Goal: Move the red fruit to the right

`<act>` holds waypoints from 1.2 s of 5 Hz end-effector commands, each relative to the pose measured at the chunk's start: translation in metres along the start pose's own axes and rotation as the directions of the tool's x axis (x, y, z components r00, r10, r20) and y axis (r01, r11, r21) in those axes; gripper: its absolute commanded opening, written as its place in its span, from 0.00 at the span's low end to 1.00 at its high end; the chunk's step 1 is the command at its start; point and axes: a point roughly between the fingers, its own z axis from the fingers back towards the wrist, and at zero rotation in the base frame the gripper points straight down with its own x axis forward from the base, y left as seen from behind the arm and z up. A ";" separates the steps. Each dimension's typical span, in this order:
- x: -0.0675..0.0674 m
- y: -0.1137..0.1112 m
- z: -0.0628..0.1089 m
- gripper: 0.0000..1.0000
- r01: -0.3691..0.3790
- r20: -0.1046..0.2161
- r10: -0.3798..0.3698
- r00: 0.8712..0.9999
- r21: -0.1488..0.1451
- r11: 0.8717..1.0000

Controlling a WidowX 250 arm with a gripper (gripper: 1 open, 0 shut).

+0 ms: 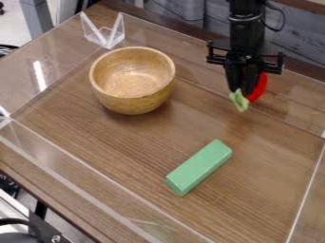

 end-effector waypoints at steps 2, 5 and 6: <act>0.021 0.029 0.017 0.00 0.073 0.031 -0.073 0.997 0.017 0.997; 0.014 0.007 0.008 1.00 -0.077 0.062 0.074 0.995 0.043 0.996; 0.015 0.006 -0.012 1.00 -0.114 0.054 0.111 0.992 0.057 0.992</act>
